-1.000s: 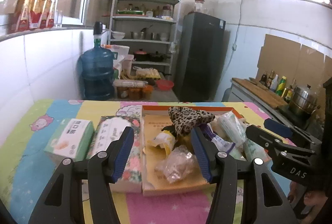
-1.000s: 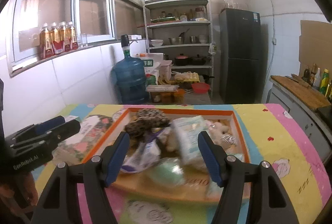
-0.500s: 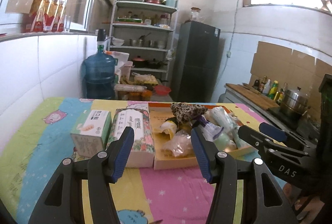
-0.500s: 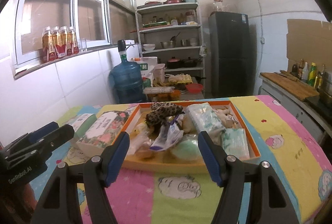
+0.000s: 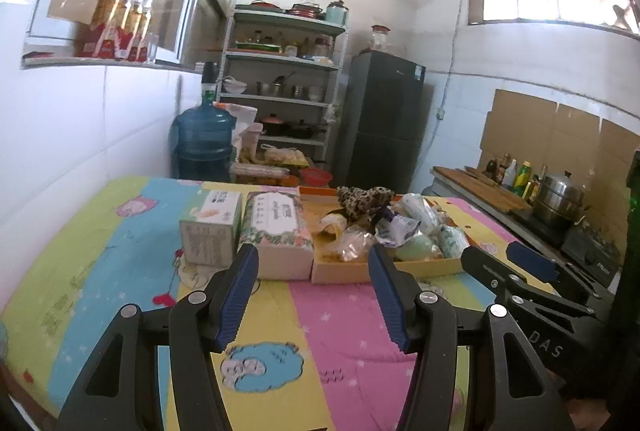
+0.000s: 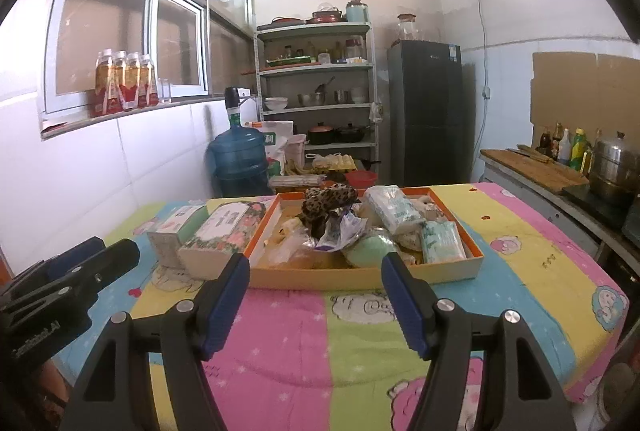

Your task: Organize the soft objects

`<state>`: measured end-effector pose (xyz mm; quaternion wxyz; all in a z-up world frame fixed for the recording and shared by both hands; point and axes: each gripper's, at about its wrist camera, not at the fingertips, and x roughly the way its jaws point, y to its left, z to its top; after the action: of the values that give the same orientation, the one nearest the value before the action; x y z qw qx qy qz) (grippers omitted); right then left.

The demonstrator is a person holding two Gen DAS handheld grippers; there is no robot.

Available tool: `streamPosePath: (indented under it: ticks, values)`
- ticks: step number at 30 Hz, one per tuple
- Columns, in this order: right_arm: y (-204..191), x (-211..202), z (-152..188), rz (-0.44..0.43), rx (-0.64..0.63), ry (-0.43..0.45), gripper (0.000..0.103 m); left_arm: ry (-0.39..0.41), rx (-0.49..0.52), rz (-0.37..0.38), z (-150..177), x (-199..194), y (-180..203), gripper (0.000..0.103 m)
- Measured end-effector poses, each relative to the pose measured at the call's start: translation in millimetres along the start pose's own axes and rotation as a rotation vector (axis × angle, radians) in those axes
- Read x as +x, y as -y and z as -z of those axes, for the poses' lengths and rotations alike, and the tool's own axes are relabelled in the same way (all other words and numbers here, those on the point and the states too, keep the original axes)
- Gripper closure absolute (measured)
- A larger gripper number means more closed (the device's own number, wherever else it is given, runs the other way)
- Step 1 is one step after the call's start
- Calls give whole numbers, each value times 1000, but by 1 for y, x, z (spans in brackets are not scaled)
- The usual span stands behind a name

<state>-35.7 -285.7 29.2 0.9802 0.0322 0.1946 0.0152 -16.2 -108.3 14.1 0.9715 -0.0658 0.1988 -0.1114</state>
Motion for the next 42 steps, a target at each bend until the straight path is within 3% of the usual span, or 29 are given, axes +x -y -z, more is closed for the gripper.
streamPosePath:
  ticks: [12,23,42]
  values:
    - [-17,-49,16,5,-31,42,35,44,31,-76,18,-49,6,44]
    - [-24,-85,24,1,-36,82,35,58,47,-89,30,-86,9,44]
    - [-35,-88,23,-29,-46,87,35,82,60,-97,29,-102,7,44]
